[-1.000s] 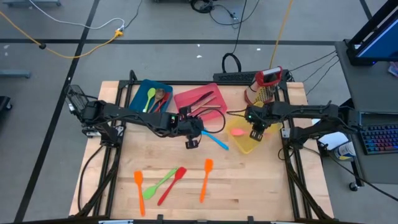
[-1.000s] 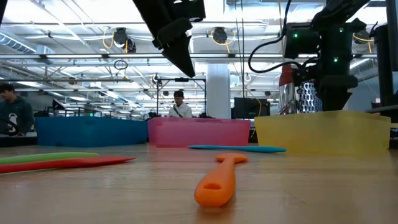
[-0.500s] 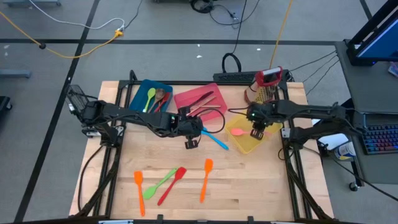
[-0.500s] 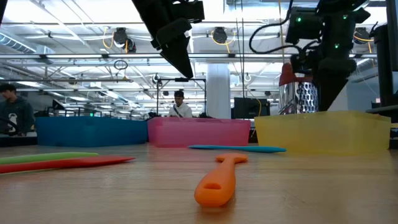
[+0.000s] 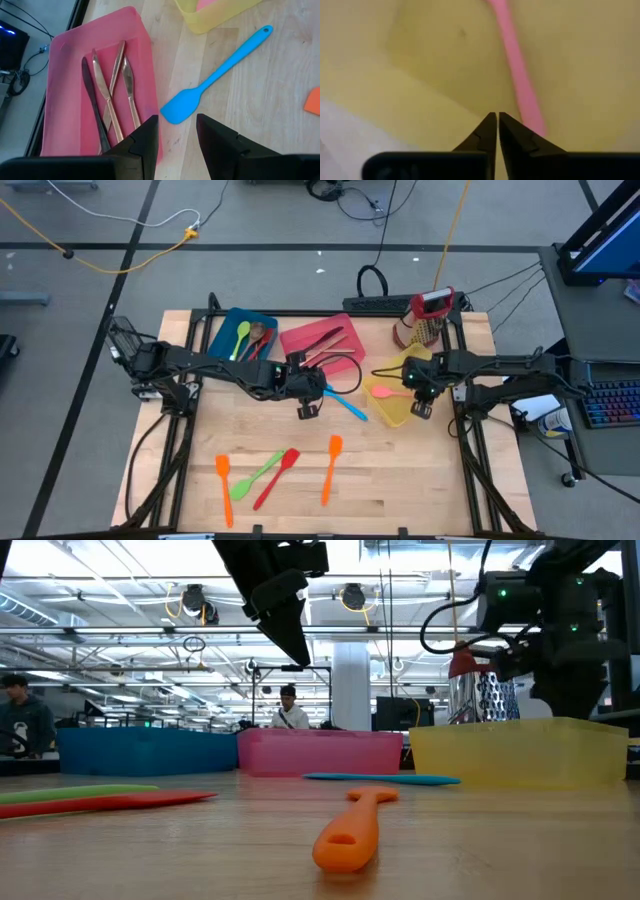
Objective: Pick & Place Kitchen Items
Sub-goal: Put the blue spatula into the yellow bin
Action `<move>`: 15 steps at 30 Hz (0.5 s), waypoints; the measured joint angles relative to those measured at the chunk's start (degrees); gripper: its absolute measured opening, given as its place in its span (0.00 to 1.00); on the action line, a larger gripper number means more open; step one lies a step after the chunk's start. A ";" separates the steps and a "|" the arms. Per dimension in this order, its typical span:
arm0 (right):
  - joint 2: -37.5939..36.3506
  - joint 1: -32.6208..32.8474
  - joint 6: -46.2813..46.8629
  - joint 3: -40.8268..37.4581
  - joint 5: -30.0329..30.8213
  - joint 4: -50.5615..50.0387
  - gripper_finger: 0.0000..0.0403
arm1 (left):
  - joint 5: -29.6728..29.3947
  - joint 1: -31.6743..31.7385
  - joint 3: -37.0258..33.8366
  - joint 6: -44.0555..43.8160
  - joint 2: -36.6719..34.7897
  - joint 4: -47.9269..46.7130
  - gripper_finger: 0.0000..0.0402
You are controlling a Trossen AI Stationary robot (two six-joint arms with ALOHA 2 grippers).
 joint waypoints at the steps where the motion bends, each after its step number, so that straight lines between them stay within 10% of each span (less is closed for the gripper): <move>1: 0.00 -0.11 0.52 -0.02 1.08 0.06 0.01 | 0.00 0.00 0.00 0.00 0.00 0.07 0.34; 15: -3.73 2.56 1.90 0.35 8.44 12.75 0.03 | -2.71 -3.28 0.07 -2.24 -6.26 -7.39 0.34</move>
